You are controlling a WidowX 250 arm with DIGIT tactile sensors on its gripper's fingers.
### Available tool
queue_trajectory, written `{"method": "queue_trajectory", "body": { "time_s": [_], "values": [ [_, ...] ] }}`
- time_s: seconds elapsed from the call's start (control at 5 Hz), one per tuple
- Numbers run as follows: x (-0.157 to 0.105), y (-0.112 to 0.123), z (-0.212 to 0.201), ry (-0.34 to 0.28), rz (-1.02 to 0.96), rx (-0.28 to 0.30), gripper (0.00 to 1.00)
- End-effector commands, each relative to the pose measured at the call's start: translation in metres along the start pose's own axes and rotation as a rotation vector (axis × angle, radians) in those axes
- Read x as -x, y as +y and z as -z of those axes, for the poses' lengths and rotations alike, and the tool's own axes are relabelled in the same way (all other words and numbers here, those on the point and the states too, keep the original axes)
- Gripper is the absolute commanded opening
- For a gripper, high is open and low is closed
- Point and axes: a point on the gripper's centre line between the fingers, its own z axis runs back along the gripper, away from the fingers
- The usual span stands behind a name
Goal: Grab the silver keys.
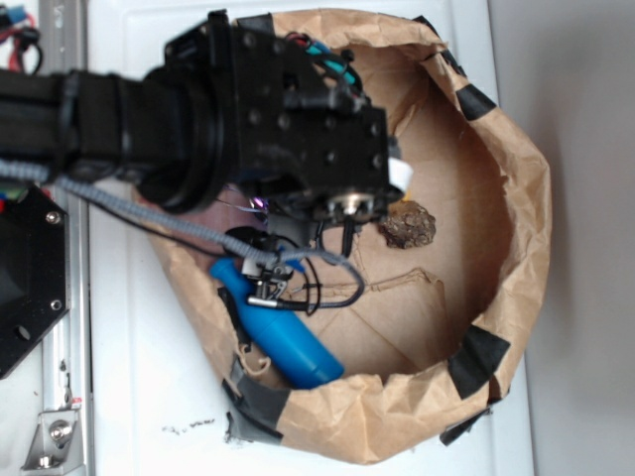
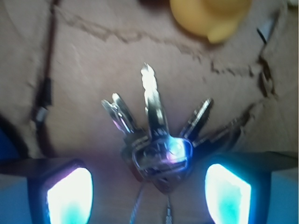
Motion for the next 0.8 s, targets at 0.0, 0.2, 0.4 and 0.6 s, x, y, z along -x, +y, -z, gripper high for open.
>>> {"method": "queue_trajectory", "body": {
  "time_s": [0.0,0.2,0.4,0.6],
  "values": [
    [0.006,-0.006,-0.003,-0.027,0.062,-0.052,1.0],
    [0.013,-0.002,0.014,0.011,0.072,-0.099,1.0],
    [0.015,-0.002,0.018,0.029,0.091,-0.105,1.0],
    [0.013,-0.002,0.016,0.011,0.079,-0.097,0.0]
  ]
}}
